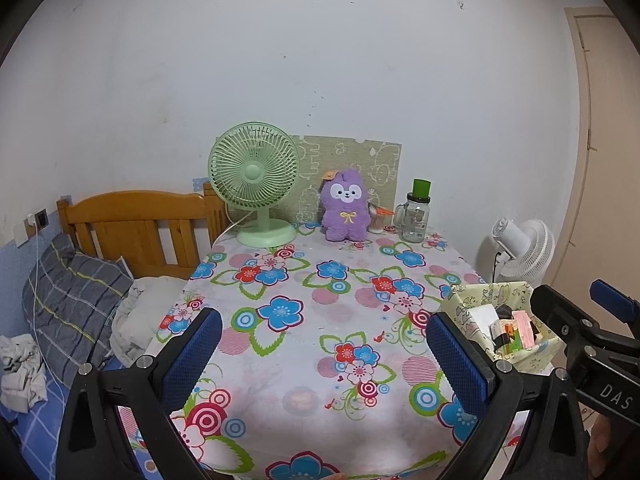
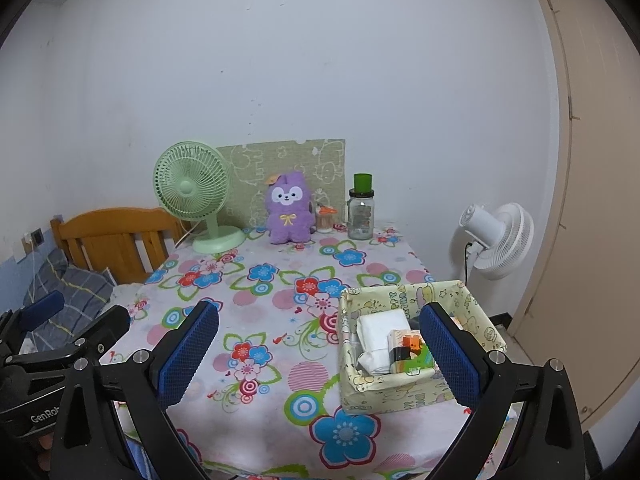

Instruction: Organize soft objects

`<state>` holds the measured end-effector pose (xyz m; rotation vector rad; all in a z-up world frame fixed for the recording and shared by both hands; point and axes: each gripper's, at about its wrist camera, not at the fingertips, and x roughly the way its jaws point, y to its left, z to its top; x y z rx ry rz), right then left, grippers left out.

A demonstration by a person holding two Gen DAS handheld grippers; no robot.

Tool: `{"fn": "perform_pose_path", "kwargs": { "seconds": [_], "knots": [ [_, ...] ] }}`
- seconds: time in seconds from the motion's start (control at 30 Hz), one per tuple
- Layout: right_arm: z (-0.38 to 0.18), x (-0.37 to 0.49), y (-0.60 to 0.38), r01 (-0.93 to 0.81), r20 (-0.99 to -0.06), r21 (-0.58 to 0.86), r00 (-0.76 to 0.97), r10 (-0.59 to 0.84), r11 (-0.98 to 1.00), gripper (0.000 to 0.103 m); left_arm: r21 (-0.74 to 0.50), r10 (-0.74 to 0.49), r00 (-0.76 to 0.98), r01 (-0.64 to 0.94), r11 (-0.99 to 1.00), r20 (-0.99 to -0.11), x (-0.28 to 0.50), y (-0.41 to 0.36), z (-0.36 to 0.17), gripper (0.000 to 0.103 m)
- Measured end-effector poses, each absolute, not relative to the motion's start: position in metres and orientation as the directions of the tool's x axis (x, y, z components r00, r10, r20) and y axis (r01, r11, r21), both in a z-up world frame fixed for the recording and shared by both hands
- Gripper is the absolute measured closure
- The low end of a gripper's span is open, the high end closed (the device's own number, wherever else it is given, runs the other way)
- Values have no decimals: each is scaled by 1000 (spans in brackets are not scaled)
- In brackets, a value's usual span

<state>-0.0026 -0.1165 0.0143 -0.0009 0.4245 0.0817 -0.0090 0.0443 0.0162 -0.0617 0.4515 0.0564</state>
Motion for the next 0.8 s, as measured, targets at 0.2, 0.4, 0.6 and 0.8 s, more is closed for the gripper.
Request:
{"fn": "perform_pose_path", "kwargs": {
  "seconds": [0.2, 0.4, 0.6, 0.8],
  "knots": [
    [14, -3, -117, -78, -412, 18, 908, 78, 997, 1, -47, 39, 898, -66, 997, -438, -9, 44, 16, 0],
    [14, -3, -118, -83, -412, 20, 907, 83, 996, 1, -48, 40, 899, -67, 997, -437, -9, 44, 16, 0],
    [14, -2, -118, -82, -413, 21, 907, 83, 996, 1, -48, 39, 898, -67, 997, -438, -9, 44, 16, 0],
    [14, -3, -118, -81, -414, 21, 906, 83, 996, 1, -47, 40, 898, -67, 997, -438, -9, 44, 16, 0]
  ]
}}
